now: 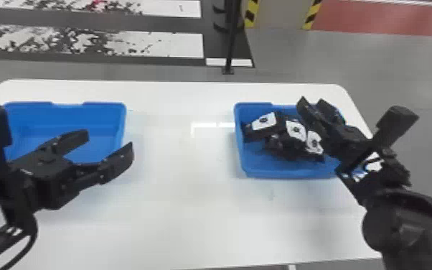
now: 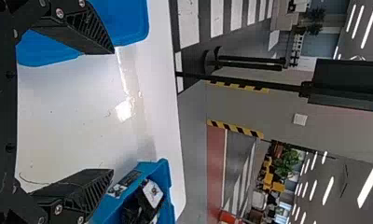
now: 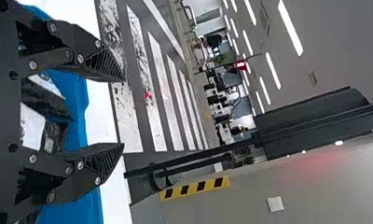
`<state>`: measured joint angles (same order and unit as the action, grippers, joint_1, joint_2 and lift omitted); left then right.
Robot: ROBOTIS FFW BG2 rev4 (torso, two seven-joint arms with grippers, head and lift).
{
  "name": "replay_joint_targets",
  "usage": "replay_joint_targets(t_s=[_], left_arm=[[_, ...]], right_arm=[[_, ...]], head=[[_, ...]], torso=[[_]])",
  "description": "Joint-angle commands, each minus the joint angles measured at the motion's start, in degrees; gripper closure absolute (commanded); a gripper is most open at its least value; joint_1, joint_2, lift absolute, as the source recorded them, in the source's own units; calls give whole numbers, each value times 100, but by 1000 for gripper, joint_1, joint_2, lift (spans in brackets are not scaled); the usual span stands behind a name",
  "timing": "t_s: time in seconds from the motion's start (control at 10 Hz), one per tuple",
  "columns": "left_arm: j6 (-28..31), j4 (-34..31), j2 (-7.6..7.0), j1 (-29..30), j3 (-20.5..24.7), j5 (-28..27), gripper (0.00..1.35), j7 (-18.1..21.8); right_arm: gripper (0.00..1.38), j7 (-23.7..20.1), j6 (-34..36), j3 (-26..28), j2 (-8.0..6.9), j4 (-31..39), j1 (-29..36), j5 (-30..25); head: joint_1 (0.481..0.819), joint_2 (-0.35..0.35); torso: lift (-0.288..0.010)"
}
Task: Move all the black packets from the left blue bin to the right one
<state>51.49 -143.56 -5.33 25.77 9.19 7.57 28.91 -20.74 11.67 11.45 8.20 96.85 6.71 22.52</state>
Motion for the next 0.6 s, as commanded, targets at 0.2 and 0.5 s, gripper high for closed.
replay_joint_targets(t_s=[0.2,0.5], left_arm=[[-551,-23,50,306,258,9,157,0],[-1507,-51,111,1037,589,-106,157,0]], right_arm=[[211,140,-113,283,-302,1586,1340,-687],[213,211,-366,283,-583,3189,2788,-1052]], head=[[695,-146],[695,-87]], torso=[[-140],[-140]])
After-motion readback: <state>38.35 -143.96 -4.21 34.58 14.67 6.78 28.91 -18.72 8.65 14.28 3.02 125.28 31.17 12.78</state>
